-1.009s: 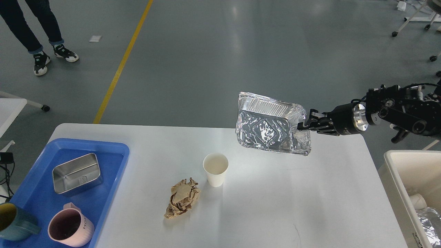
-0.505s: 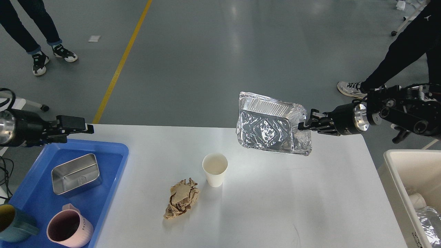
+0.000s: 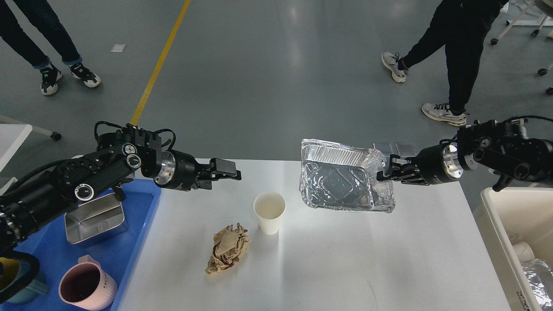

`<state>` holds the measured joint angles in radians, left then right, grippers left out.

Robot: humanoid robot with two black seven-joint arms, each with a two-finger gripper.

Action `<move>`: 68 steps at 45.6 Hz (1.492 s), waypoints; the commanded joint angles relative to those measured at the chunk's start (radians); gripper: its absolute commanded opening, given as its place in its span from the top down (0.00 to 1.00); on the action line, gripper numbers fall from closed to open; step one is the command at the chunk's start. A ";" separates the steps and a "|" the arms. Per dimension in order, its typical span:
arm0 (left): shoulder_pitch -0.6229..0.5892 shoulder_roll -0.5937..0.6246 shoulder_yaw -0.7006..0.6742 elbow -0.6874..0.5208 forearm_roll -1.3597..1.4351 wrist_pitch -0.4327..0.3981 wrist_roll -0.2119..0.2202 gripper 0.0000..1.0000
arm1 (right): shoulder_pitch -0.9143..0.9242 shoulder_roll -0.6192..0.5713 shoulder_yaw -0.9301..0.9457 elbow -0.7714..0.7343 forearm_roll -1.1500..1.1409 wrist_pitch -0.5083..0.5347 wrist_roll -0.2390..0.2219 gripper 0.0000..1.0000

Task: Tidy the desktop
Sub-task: 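Hold the foil tray up while the left gripper moves toward the paper cup, then grasp the white paper cup with the left gripper and lift it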

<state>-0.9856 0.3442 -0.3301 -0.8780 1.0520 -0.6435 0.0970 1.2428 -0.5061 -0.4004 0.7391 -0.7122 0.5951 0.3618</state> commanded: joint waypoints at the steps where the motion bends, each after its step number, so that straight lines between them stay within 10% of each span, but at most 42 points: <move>1: 0.005 -0.073 0.003 0.053 0.005 0.027 0.000 0.01 | -0.013 0.011 -0.002 -0.006 -0.009 -0.001 0.000 1.00; 29: 0.010 -0.212 0.086 0.171 0.005 0.111 -0.008 0.04 | -0.011 0.023 -0.002 -0.007 -0.010 -0.004 0.000 1.00; 41: 0.010 -0.231 0.155 0.177 0.006 0.110 0.006 0.30 | -0.011 0.023 -0.002 -0.009 -0.010 -0.008 0.000 1.00; 59: -0.001 -0.251 0.178 0.215 0.003 0.027 0.099 0.98 | -0.011 0.021 -0.002 -0.009 -0.010 -0.008 0.000 1.00; 68: -0.030 -0.235 0.187 0.214 0.040 0.028 0.112 1.00 | -0.013 0.017 -0.002 -0.007 -0.010 -0.009 -0.001 1.00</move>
<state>-0.9949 0.0943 -0.1504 -0.6633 1.0614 -0.6149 0.2041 1.2305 -0.4878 -0.4019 0.7302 -0.7225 0.5872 0.3618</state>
